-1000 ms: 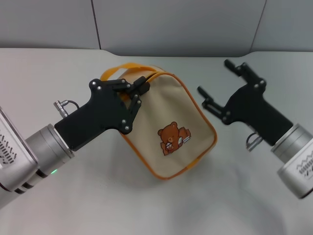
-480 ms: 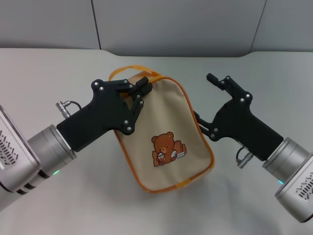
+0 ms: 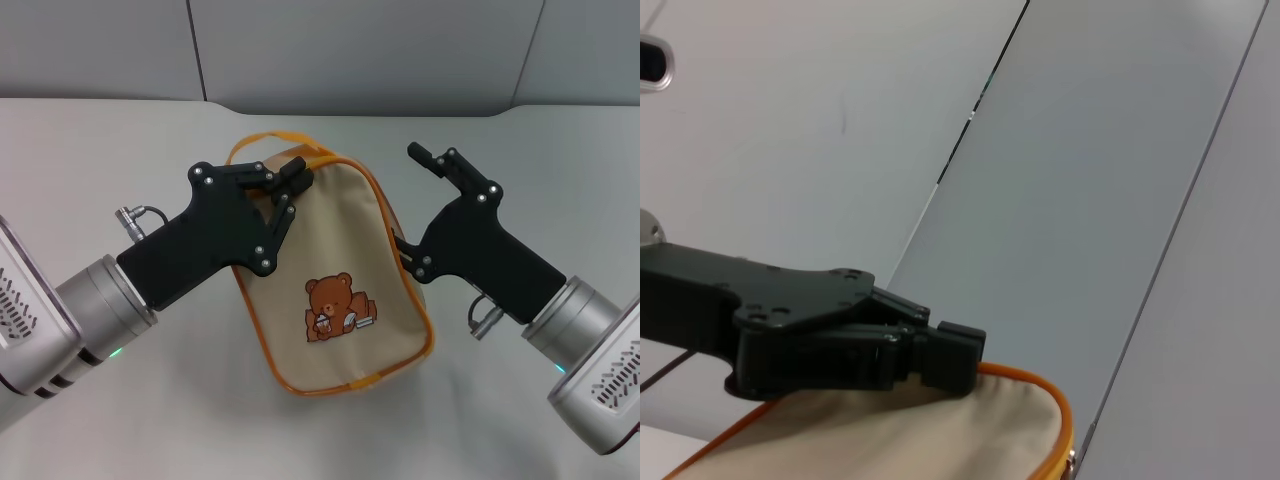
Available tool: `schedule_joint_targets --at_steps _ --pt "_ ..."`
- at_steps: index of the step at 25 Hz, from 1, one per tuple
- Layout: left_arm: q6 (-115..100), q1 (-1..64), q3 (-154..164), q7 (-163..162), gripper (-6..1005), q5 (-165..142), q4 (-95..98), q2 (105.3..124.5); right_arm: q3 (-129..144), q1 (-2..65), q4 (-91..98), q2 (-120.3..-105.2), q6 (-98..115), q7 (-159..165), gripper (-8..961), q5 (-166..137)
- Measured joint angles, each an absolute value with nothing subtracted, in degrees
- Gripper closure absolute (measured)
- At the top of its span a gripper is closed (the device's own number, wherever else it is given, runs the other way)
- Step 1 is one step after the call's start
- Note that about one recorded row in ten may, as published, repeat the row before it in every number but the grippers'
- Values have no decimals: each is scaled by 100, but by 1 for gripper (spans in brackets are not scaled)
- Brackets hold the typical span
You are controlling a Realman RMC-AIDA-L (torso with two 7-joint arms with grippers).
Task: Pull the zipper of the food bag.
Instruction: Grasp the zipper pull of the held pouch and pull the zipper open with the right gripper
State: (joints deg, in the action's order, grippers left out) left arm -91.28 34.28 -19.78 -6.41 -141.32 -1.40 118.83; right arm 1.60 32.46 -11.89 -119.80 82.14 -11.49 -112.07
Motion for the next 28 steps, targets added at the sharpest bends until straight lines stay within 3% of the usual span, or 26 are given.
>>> schedule_joint_targets --at_steps 3,7,28 --pt "-9130 3426 -1977 -641 956 -14132 -141 11883 159 3265 -1206 -11980 8207 -1149 195 -11215" --pt "-9132 3423 -1978 -641 956 -14132 -141 11892 176 3294 -1237 -11979 8232 -1148 271 -11234" --pt "-9080 3388 -2030 -485 958 -14111 -167 11900 201 3249 -1369 -11988 8288 -1575 928 -11232"
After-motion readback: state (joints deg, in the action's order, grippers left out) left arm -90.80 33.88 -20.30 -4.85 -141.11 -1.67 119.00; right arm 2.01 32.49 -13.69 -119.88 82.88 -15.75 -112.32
